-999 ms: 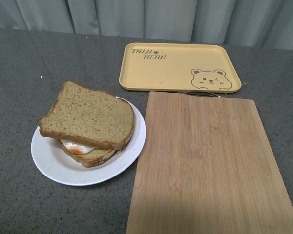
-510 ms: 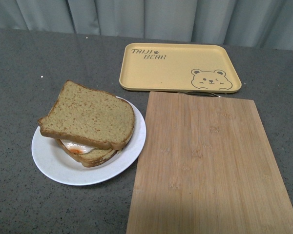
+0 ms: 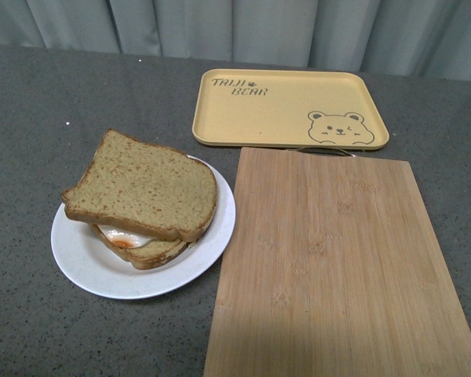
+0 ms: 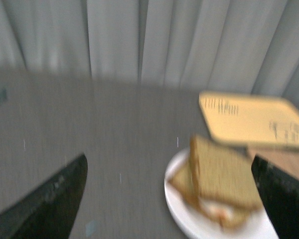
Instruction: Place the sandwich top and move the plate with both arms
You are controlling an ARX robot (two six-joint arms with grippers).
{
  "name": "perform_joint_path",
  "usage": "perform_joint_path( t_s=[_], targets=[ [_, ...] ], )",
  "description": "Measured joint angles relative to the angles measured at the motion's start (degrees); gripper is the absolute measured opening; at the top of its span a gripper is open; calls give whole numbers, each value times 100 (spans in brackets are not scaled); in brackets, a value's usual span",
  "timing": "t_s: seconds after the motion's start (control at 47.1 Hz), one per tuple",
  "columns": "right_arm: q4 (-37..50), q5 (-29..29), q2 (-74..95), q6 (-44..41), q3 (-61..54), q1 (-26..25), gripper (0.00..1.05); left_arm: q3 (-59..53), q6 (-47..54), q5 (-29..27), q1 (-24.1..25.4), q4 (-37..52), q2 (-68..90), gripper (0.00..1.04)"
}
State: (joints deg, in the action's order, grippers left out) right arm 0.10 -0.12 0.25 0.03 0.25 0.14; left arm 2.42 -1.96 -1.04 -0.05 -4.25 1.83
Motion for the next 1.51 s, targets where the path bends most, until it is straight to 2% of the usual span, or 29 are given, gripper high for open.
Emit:
perform_joint_path(
  t_s=[0.042,0.085,0.255,0.361,0.552,0.68,0.914,1.084,1.296,1.402,1.509],
  targets=[
    [0,0,0,0,0,0,88,223,-337,-7,-7,-658,422,98],
    [0,0,0,2,2,0,96,286,-625,4,-9,-938,793,98],
    [0,0,0,2,0,0,95,417,-1340,249,-85,-573,1993,98],
    [0,2,0,2,0,0,95,503,-2229,461,-341,116,3574,98],
    [0,0,0,2,2,0,95,772,-3075,297,-767,1799,6391,98],
    [-2,0,0,2,2,0,95,1187,-3499,404,-931,2400,7775,98],
    [-2,0,0,2,0,0,95,1569,-4118,734,-1235,2868,9064,98],
    [0,0,0,2,2,0,95,1832,-4743,730,-1272,3067,9718,98],
    [-2,0,0,2,0,0,95,1974,-5051,717,-1285,3167,9991,98],
    [-2,0,0,2,0,0,95,2105,-5209,660,-1285,3165,10172,79],
    [-2,0,0,2,2,0,95,2173,-5311,658,-1279,3163,10277,66]
  ],
)
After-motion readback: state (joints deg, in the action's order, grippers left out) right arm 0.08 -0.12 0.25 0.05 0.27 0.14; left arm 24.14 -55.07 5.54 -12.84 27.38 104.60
